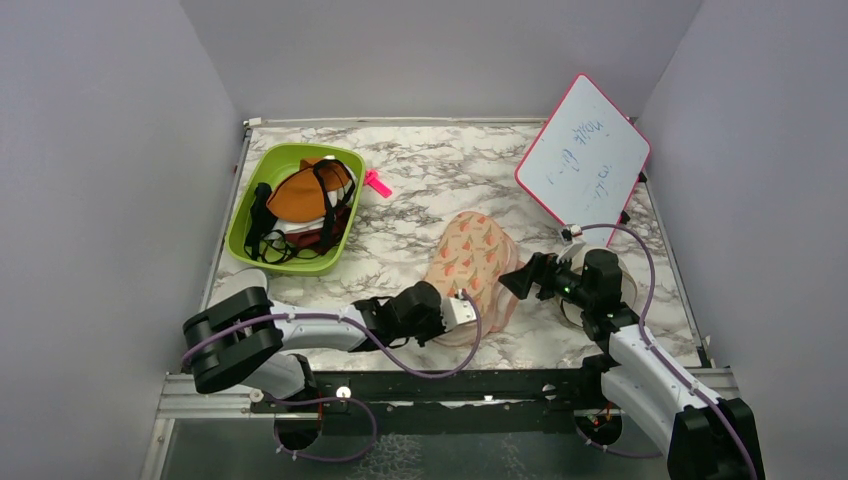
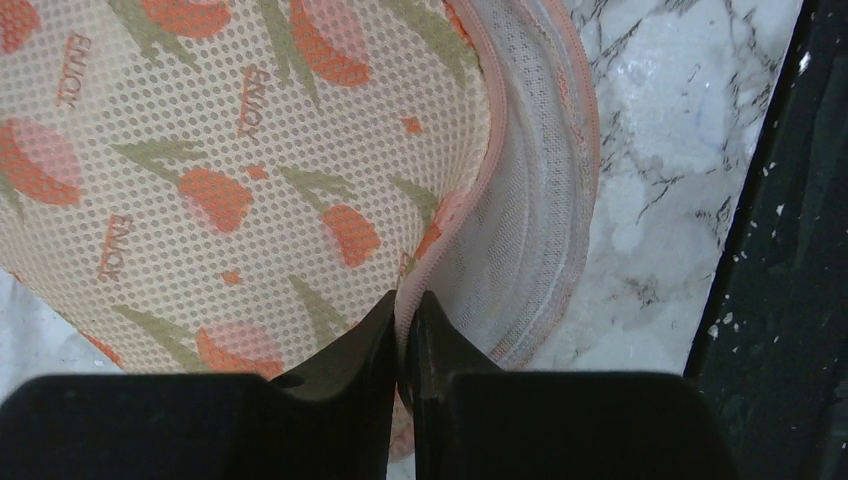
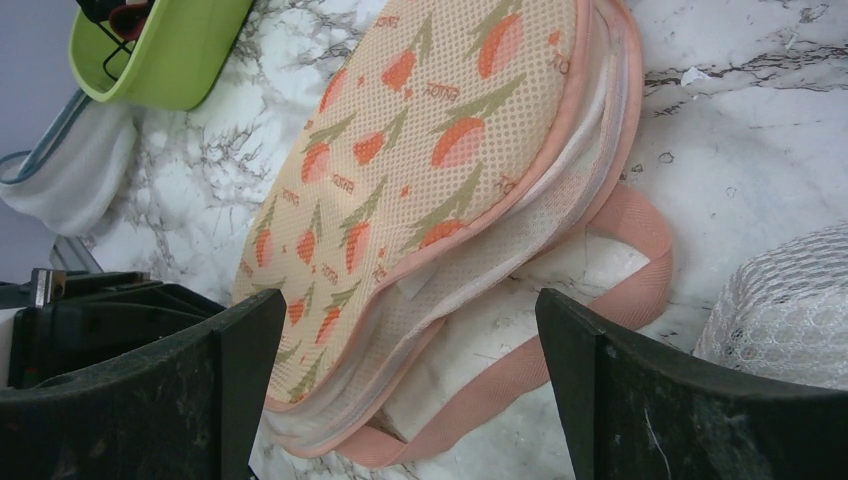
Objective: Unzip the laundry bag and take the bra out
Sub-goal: Close the laundry bag at the center of the board, then reset both arms
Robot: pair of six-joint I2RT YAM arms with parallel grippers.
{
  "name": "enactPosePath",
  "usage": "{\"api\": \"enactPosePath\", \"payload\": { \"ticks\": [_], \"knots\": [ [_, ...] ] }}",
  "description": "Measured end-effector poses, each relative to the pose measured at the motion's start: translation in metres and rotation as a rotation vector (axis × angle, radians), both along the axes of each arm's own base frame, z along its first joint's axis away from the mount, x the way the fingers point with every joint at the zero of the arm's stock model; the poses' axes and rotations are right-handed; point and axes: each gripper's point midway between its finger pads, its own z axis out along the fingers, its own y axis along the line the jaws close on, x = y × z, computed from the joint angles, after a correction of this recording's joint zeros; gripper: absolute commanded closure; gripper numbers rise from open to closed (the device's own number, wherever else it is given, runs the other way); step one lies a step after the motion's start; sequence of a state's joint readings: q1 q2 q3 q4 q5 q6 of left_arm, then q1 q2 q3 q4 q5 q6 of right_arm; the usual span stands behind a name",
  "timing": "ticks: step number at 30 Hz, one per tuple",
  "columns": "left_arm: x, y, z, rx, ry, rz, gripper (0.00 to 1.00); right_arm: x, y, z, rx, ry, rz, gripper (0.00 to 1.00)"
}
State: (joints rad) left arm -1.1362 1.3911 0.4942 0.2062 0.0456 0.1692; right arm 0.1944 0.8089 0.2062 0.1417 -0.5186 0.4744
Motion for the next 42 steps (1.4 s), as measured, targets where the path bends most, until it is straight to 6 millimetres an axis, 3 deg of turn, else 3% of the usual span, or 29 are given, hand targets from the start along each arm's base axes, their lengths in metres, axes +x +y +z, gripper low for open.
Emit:
{"api": "enactPosePath", "payload": {
  "ticks": [4,7,8,9,12,18,22,27,34,37,42],
  "knots": [
    [0.001,-0.007,0.007,-0.021,0.014,0.010,0.65,0.000,0.000,0.000,0.000,0.000,0.000,0.06],
    [0.002,-0.012,0.013,-0.042,0.021,0.022,0.53,0.000,0.000,0.000,0.000,0.000,0.000,0.06],
    [0.002,-0.012,0.015,-0.049,0.023,0.026,0.38,0.000,0.000,0.000,0.000,0.000,0.000,0.06],
    [0.002,-0.013,0.017,-0.056,0.024,0.028,0.30,0.000,0.000,0.000,0.000,0.000,0.000,0.06],
    [0.002,-0.015,0.032,-0.101,0.019,0.037,0.21,0.000,0.000,0.000,0.000,0.000,0.000,0.06],
    [0.007,-0.018,0.069,-0.228,0.010,0.056,0.11,0.000,0.000,0.000,0.000,0.000,0.000,0.06],
    [0.020,-0.008,0.082,-0.317,0.046,0.131,0.08,0.000,0.000,0.000,0.000,0.000,0.000,0.06],
    [0.049,0.021,0.098,-0.435,0.067,0.302,0.01,0.000,0.000,0.000,0.000,-0.001,0.000,0.06],
    [0.106,0.075,0.143,-0.644,0.012,0.622,0.01,0.000,0.000,0.000,0.000,-0.001,0.000,0.06],
    [0.134,0.115,0.152,-0.711,-0.006,0.809,0.01,0.000,0.000,0.000,0.000,-0.001,0.000,0.06],
    [0.166,0.176,0.156,-0.777,-0.024,1.056,0.01,-0.002,0.005,-0.001,-0.010,-0.002,0.017,0.05]
  ]
}}
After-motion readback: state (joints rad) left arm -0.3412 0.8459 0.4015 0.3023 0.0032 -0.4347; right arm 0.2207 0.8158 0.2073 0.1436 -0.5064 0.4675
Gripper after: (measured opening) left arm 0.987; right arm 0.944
